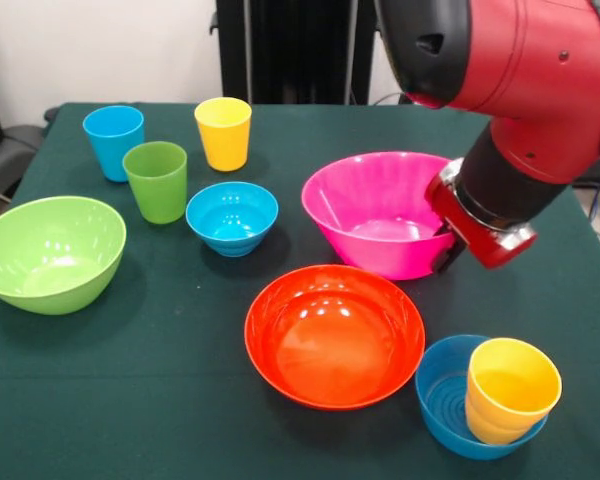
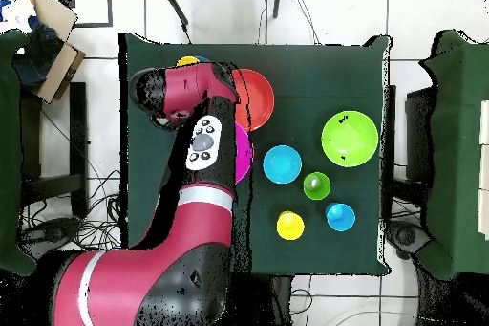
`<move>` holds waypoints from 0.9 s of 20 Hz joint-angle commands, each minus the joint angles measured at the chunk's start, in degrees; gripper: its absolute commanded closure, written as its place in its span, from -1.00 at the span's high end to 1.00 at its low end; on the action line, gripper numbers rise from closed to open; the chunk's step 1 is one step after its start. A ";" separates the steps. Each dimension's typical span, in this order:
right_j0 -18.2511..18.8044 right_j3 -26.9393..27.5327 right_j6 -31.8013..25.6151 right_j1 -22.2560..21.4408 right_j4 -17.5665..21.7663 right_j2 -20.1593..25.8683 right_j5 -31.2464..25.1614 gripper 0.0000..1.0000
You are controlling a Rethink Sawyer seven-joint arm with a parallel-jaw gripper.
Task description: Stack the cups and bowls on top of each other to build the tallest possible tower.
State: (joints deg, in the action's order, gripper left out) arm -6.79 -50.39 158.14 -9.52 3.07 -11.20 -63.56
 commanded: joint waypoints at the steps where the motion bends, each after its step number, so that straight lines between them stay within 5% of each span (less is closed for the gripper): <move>1: 1.34 6.98 -20.83 -0.43 3.87 7.64 -9.84 -1.00; 6: 1.74 6.98 -21.75 -0.44 3.91 7.88 -10.98 -1.00; 14: 3.06 8.43 -25.66 -3.11 1.80 8.52 -20.29 -1.00; 18: 2.22 11.06 -26.15 -2.28 3.92 6.67 -19.65 -1.00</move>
State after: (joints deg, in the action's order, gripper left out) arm -5.02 -42.99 147.70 -9.99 3.14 -9.39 -77.18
